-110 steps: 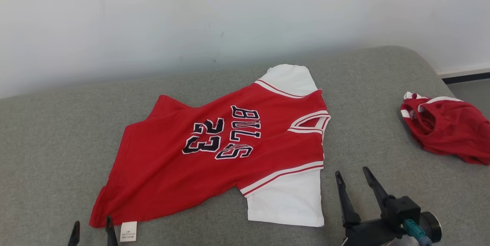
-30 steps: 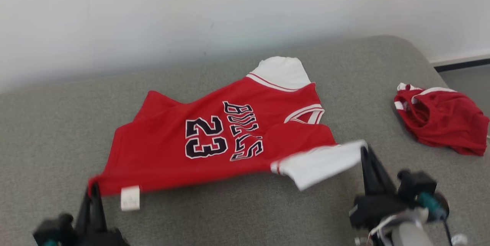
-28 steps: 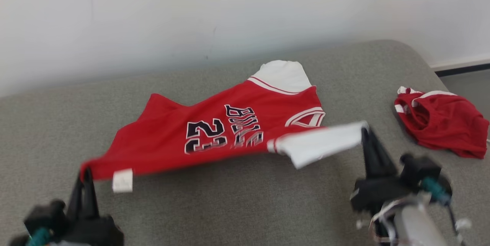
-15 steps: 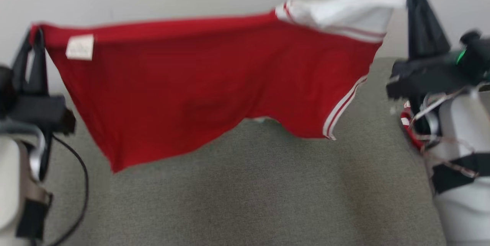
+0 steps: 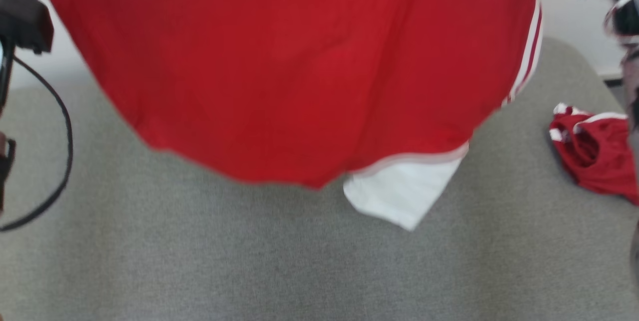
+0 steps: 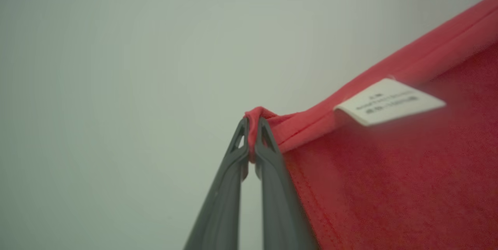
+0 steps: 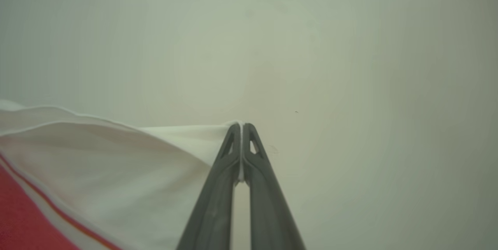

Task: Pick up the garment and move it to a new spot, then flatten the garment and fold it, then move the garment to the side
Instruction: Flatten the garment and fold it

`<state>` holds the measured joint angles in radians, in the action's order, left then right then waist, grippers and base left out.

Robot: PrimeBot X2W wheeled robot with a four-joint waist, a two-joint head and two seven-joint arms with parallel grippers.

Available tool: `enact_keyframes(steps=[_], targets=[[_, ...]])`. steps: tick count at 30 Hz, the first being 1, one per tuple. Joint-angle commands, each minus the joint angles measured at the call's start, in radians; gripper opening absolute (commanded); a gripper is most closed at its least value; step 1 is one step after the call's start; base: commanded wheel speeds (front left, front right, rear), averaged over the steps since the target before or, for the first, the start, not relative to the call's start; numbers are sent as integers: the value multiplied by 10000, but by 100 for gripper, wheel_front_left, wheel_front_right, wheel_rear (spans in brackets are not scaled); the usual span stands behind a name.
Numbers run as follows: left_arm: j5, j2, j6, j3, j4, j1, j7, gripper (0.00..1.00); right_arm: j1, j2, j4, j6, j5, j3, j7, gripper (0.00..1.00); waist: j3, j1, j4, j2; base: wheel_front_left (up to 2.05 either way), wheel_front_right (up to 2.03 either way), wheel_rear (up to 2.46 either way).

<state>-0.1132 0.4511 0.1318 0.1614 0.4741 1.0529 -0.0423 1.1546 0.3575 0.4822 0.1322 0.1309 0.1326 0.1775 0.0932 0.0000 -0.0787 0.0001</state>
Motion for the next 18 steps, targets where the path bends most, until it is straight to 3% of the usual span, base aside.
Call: enact_keyframes(steps=[1, 6, 12, 18], targets=[[68, 94, -27, 74, 224, 483, 31, 0, 673, 67, 271, -33, -100, -104, 31, 0, 1591, 0, 207, -1, 0, 0, 0], [337, 204, -127, 166, 615, 1839, -208, 0, 2317, 285, 941, -33, -672, -346, 239, 0, 2914, 0, 355, -1, 0, 0, 0], [995, 303, -566, 365, 1151, 4210, -1308, 0, 4727, 200, 1693, -40, -1892, -1610, 720, 0, 4359, 0, 544, -1, 0, 0, 0], [830, -111, -831, 407, 2204, 4630, -1990, 0, 5012, -221, 2246, -39, -2617, -2163, 870, 0, 4932, 0, 586, -1, 0, 0, 0]])
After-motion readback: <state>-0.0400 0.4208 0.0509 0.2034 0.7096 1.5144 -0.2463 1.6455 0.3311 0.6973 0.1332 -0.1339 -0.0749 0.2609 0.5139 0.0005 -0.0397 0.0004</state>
